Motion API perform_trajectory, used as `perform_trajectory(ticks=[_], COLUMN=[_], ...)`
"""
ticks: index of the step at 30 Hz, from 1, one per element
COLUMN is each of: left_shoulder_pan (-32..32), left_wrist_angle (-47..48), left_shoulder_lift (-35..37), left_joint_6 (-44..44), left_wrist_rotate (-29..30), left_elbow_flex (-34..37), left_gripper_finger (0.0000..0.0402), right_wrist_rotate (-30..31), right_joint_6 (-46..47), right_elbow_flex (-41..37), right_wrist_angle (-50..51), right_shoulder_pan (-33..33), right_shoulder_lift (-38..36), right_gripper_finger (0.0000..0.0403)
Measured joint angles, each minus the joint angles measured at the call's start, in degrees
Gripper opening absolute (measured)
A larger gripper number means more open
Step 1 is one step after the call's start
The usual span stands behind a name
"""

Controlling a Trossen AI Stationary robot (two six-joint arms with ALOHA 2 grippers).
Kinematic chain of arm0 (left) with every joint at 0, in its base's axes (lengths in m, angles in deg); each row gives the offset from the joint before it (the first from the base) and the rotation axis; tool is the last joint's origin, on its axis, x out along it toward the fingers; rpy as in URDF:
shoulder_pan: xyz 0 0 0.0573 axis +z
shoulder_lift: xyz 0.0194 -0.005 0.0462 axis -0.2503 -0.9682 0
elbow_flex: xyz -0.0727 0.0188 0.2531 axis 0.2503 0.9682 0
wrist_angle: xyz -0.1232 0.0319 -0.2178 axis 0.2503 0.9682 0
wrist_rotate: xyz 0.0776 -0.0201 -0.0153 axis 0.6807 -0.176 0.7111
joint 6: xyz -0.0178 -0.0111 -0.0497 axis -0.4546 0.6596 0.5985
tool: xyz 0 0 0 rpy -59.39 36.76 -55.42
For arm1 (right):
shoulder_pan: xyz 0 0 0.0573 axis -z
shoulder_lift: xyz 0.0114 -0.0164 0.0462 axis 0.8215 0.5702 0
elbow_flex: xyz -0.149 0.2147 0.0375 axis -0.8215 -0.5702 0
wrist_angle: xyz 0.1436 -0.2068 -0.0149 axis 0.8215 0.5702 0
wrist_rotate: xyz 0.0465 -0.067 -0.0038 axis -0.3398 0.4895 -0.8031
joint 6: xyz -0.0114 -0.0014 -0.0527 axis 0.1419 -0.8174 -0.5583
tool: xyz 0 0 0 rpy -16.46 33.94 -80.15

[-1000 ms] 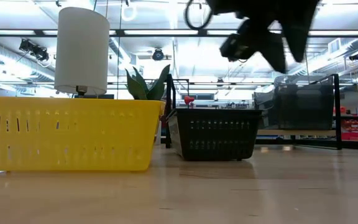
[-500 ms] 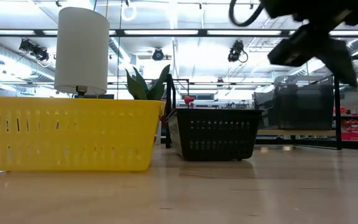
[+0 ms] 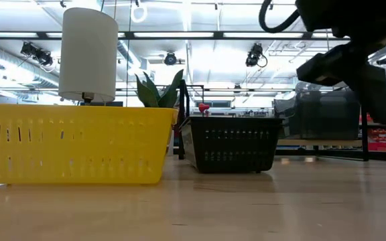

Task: Stack baskets on shelf by color
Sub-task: Stack the bottom black basket on top of the top black basket

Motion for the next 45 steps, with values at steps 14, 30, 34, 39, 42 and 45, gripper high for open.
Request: perform_trajectory(ticks=[14, 30, 34, 39, 42, 45], left_shoulder_pan=[-0.01, -0.01, -0.01, 0.54, 1.75, 3.62], left_wrist_angle=[-1.64, 2.26, 3.98, 2.70, 2.80, 2.89], left_shoulder_lift=[-0.01, -0.01, -0.01, 0.00, 0.65, 1.38], left_joint_6=[4.07, -15.07, -15.47, -14.96, -13.95, -14.42], left_wrist_rotate=[-0.02, 0.91, 3.80, 5.67, 5.71, 5.43], left_elbow_flex=[0.00, 0.00, 0.00, -0.01, 0.00, -0.02], left_gripper_finger=[0.0172, 0.0172, 0.0172, 0.0172, 0.0172, 0.0172], right_wrist_rotate=[3.38, 1.49, 0.40, -1.97, -2.48, -2.45], right_joint_6=[-3.00, 6.40, 6.05, 6.00, 7.93, 9.64], right_elbow_flex=[-6.26, -6.34, -5.53, -3.65, -2.07, -0.08], right_wrist_angle=[-10.02, -6.21, 0.64, 5.02, 4.76, 2.69], right_shoulder_pan=[-0.90, 1.35, 4.44, 11.21, 16.41, 21.87], right_shoulder_lift=[0.02, -2.18, -5.99, -11.66, -13.57, -13.54], right_gripper_finger=[0.0162, 0.0034, 0.0028, 0.0028, 0.0028, 0.0028])
